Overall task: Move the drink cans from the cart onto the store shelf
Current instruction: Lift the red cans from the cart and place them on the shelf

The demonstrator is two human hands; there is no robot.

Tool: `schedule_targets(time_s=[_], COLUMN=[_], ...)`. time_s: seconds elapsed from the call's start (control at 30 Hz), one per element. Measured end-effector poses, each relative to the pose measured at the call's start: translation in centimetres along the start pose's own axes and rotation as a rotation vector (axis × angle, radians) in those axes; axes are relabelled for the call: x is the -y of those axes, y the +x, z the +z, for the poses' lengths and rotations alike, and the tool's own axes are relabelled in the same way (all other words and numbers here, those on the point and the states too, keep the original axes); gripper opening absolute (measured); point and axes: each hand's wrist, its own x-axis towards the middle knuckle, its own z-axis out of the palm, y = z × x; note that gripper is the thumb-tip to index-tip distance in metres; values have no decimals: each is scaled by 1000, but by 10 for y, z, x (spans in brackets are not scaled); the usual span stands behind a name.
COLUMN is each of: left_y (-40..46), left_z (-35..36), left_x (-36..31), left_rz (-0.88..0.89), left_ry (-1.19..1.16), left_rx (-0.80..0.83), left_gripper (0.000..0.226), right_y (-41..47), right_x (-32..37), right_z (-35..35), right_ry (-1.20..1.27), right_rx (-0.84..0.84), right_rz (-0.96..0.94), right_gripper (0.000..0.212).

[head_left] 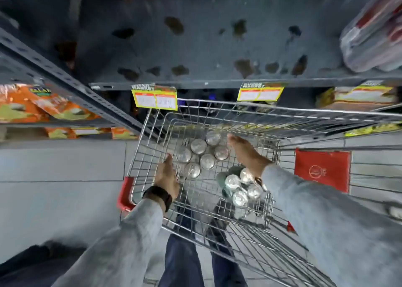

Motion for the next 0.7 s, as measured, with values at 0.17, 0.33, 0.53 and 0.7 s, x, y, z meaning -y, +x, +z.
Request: schedule_targets(time_s=[0.17,0.33,0.53,0.7], left_y=[26,17,28,-82], left_z=[15,25,-12,-20], left_x=[9,7,19,-20], left_rz=[-28,108,108,186], left_ry=[-49,-9,-6,13], left_rx=[-20,-5,56,108], left_gripper=[76,56,86,85], right_y=[29,44,13,-92], right_x=[-3,-13,-22,25], right_z=[14,27,24,14], right_ry=[155,298,310,402], right_rx=[-41,-139,-194,-218], right_rz=[94,167,188,178], right_gripper=[53,41,81,48])
